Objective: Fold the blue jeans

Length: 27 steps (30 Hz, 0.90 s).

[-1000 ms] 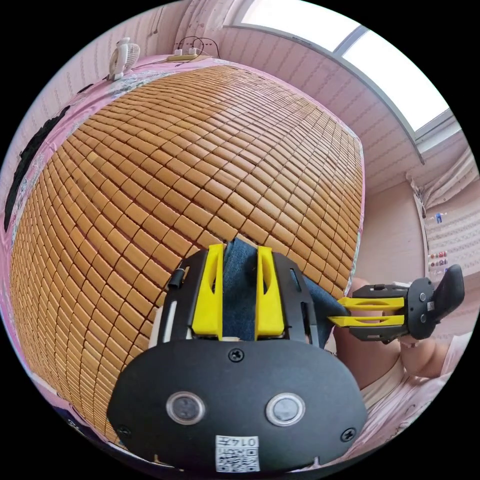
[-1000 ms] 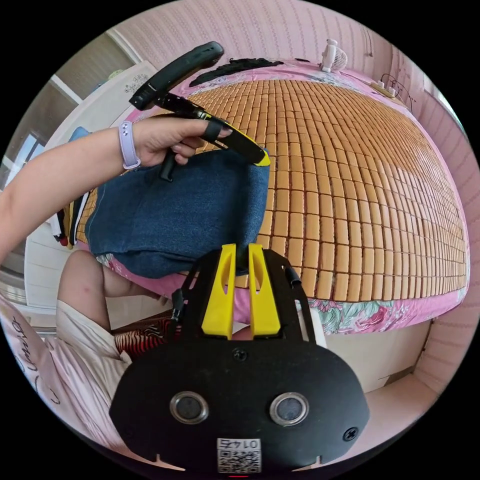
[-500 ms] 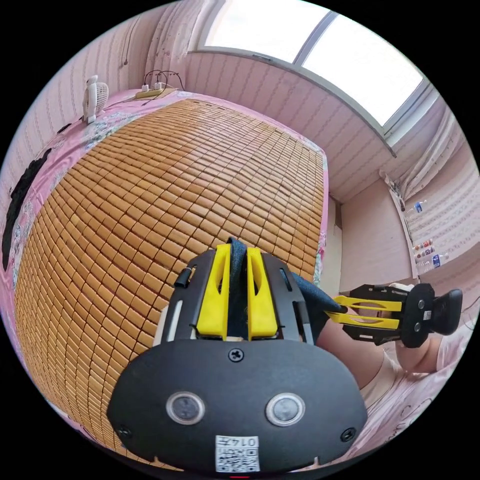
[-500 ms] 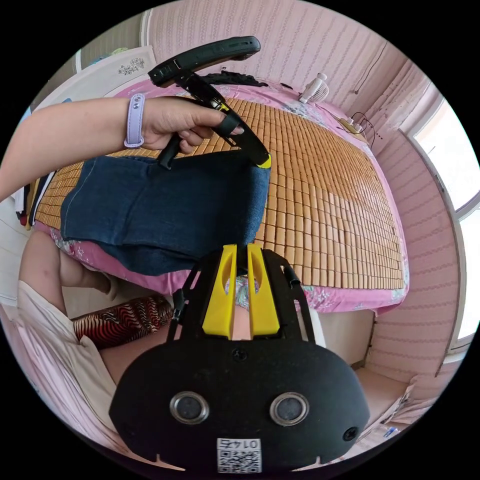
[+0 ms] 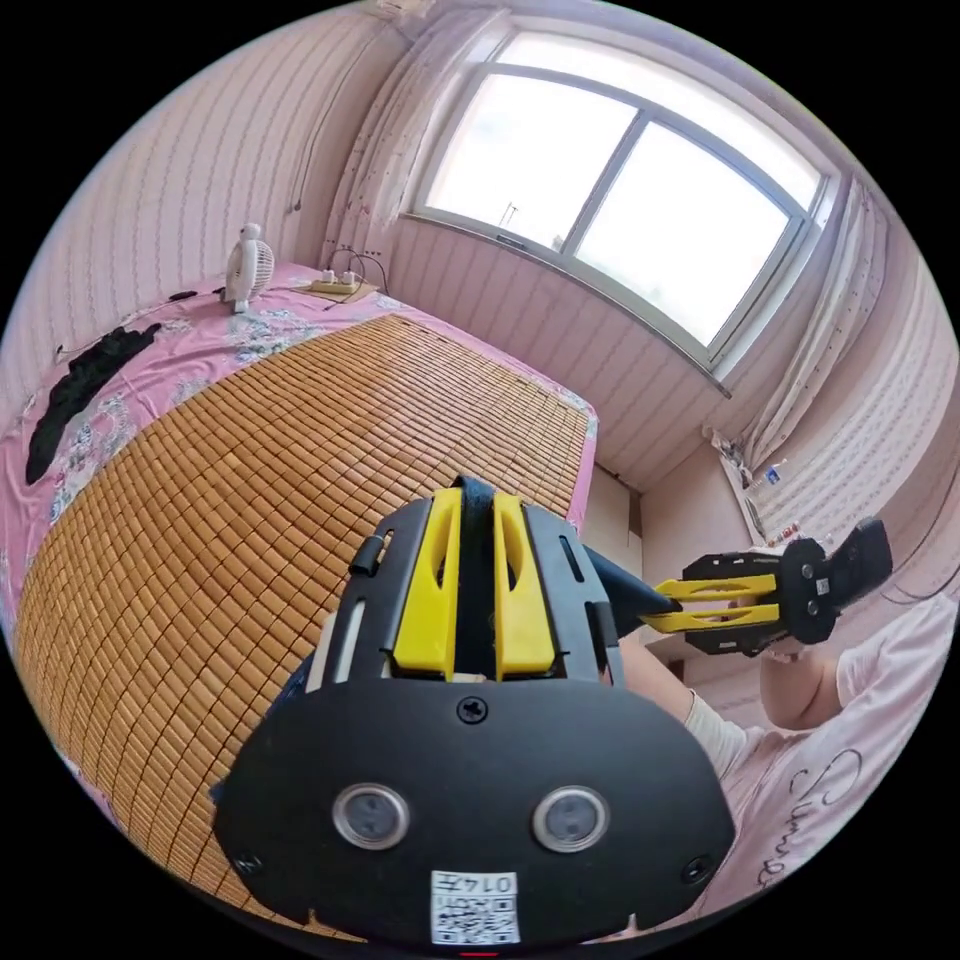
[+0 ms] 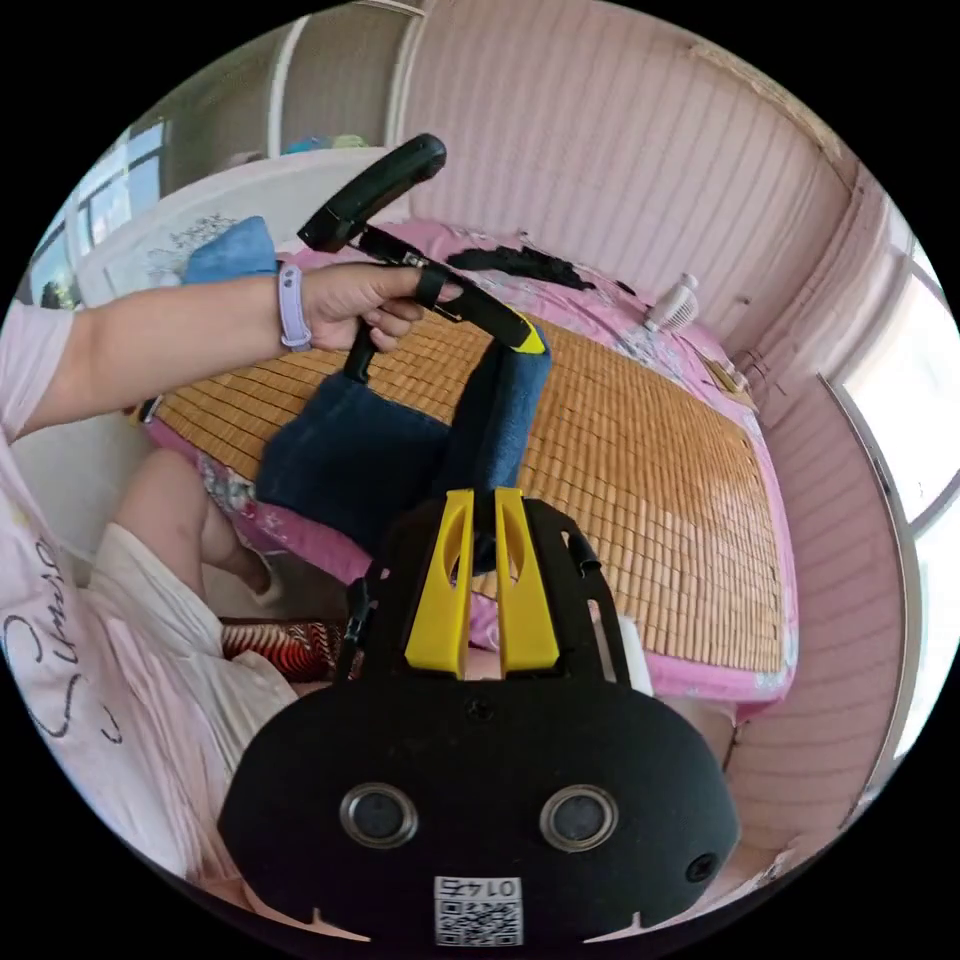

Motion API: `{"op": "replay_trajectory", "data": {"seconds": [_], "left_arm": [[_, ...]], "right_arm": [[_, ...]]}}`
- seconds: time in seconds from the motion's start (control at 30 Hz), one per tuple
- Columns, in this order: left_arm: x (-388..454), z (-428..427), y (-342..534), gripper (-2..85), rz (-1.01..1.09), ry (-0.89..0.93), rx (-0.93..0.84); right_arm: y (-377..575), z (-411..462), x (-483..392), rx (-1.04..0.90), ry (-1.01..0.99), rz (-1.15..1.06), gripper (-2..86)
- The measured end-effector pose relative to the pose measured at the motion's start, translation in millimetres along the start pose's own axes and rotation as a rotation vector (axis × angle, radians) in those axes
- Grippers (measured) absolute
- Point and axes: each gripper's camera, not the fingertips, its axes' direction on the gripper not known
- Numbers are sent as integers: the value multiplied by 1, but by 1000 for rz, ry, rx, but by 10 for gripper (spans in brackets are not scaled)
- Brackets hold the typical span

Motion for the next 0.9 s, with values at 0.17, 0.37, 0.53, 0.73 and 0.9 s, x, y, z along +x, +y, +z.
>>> {"op": "replay_trajectory", "data": {"seconds": [0.17,0.37,0.53,0.73,0.9], "left_arm": [[-55,-143,143,63,-199,-218,124],[-102,-223,349,72,-610,-376,86],[-82,-229,420,98,-695,-317,142],[-57,-187,408,113,-611,-289,46],[-60,-146,392,68,-543,-330,-157]], "right_arm": [[-34,34,-83,203,-357,-160,65],[-29,120,-114,-34,-401,-128,99],[-5,144,-62,-81,-261,85,131],[9,172,-25,-122,-275,259,134],[12,200,-32,-185,-216,237,137]]}}
